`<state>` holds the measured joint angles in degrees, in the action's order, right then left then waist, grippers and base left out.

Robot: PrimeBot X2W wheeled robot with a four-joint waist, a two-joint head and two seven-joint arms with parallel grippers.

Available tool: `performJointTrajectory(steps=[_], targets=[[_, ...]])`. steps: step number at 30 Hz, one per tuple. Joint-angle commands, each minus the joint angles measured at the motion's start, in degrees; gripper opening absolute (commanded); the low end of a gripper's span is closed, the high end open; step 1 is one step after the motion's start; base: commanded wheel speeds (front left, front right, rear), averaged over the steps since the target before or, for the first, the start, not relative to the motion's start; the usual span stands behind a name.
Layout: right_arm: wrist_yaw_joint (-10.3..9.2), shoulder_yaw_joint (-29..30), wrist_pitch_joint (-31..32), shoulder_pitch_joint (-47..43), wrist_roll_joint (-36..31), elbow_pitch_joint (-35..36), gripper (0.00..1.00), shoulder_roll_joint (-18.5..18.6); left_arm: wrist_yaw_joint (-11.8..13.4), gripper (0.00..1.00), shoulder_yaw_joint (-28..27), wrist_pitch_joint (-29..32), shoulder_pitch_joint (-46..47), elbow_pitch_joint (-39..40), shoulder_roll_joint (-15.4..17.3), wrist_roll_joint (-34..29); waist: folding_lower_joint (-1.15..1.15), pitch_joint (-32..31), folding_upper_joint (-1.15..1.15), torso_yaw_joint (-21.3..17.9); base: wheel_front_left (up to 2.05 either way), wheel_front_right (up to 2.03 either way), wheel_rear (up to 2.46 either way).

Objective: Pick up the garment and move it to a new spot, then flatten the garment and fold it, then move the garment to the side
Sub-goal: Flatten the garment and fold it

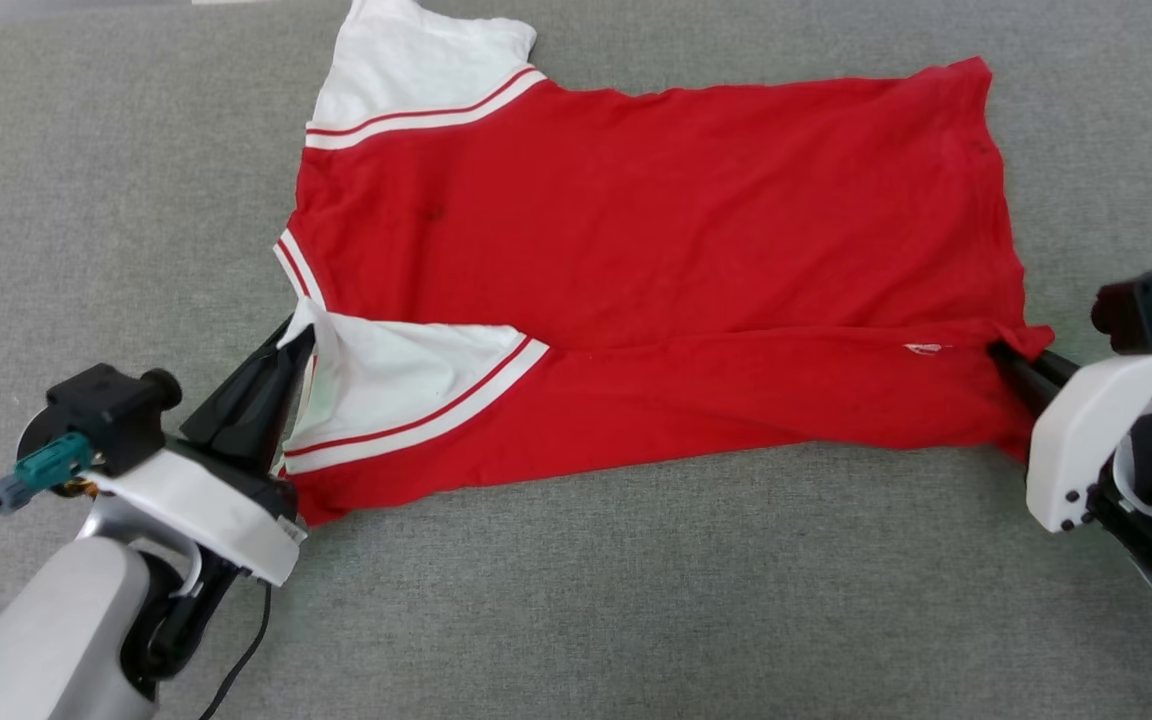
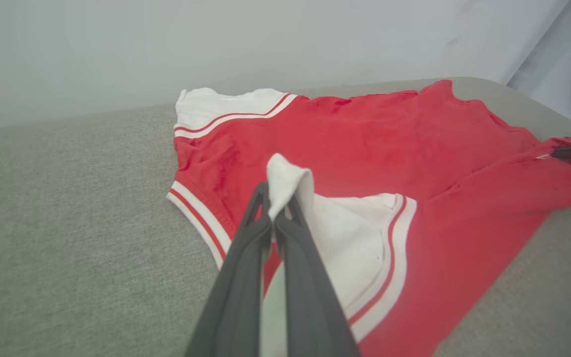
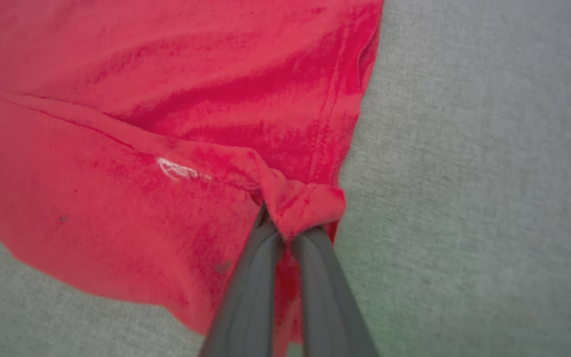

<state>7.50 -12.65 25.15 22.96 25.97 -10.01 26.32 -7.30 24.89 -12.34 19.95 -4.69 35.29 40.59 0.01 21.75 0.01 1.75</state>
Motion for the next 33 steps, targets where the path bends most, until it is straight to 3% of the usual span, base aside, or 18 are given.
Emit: performJointTrajectory(steps=[1, 9, 10, 11, 12, 24, 33], targets=[[-0.03, -0.5, -0.1, 2.0, -1.0, -1.3, 0.0, -0.6, -0.1, 0.0, 1.2, -0.5, 2.2, -2.1, -0.4, -0.4, -0.01, 0.6, -0.01, 0.3, 0.0, 0.0, 0.0], [-0.03, -2.1, -0.6, 4.3, -2.9, -5.9, 0.0, -1.3, -0.2, 0.0, 5.8, -1.3, 6.8, -12.2, -2.9, -0.2, -0.01, 0.1, -0.01, 0.9, 0.0, 0.0, 0.0], [-0.03, -2.3, -0.6, 4.3, -3.1, -6.4, 0.04, -1.4, -0.2, 0.24, 6.0, -1.0, 7.0, -13.7, -3.5, 0.2, -0.01, -0.2, -0.01, 0.9, 0.0, 0.0, 0.0], [-0.03, -2.2, -0.8, 4.4, -3.3, -6.9, 0.48, -1.6, 0.2, 0.57, 6.0, -0.8, 7.4, -15.2, -3.9, 0.2, -0.01, -0.6, -0.01, 0.9, 0.0, 0.0, 0.0], [-0.03, -1.8, -1.1, 4.6, -3.6, -7.4, 1.0, -1.9, 0.5, 1.0, 5.9, -0.7, 7.6, -16.4, -4.5, 0.6, -0.01, -1.1, -0.01, 0.8, 0.0, 0.0, 0.0], [-0.03, -1.7, -0.7, 1.2, -7.6, -6.5, 1.0, -2.5, 9.0, 1.0, 1.2, 0.4, 2.2, -18.8, -7.7, 5.1, -0.01, -8.1, -0.01, 0.3, 0.0, 0.0, 0.0], [-0.03, 5.5, 4.8, -7.8, -11.2, 0.6, 1.0, -6.7, 17.2, 1.0, 2.4, 7.7, -8.0, -6.9, -6.9, 7.3, -0.01, -12.4, -0.01, 0.0, 0.0, 0.0, 0.0]])
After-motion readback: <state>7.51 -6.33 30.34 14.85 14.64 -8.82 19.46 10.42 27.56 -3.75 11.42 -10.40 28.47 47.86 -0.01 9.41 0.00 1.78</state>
